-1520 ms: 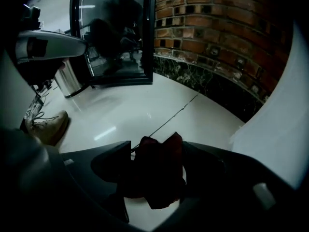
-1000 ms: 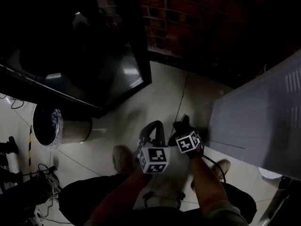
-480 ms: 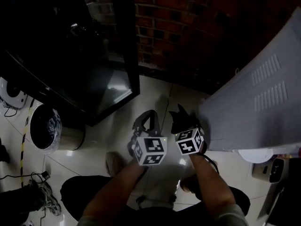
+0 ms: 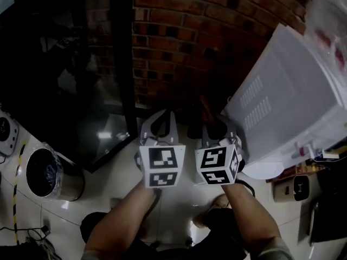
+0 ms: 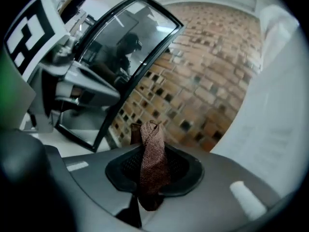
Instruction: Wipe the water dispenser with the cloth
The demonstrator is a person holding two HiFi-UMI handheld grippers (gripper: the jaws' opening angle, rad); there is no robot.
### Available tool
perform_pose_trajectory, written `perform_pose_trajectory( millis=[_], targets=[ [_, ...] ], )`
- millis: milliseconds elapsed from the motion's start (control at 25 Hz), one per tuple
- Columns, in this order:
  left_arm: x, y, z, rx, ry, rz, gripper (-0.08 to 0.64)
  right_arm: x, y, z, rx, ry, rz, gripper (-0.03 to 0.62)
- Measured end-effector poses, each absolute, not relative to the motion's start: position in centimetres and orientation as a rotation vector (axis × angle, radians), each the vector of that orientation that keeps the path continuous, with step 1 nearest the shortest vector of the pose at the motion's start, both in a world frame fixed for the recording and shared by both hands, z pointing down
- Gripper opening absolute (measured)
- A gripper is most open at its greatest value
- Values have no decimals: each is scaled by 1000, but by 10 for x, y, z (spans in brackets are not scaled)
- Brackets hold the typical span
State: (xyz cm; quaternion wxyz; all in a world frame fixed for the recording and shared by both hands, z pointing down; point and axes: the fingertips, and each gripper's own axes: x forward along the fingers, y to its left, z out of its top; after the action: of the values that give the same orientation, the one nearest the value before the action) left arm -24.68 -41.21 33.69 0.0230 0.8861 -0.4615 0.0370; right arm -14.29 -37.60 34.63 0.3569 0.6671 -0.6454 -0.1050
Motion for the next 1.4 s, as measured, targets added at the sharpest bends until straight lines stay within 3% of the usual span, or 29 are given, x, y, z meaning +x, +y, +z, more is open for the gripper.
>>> perform_pose_trajectory(
  millis=[280, 560, 920, 1400],
  targets=[
    [-221, -385, 253, 2865, -1278, -109, 0, -116, -383, 179, 1909, -1353, -624, 84],
    [-230, -372, 244, 2869, -1267, -120, 0, -97, -404, 96, 1813, -970, -848, 84],
    [-233, -382, 251, 2902, -1315, -9, 0, -53, -443, 60, 1530, -508, -837, 84],
    [-248, -399, 291, 2885, -1437, 167, 0, -21, -451, 74, 1431, -433, -606, 83]
  ],
)
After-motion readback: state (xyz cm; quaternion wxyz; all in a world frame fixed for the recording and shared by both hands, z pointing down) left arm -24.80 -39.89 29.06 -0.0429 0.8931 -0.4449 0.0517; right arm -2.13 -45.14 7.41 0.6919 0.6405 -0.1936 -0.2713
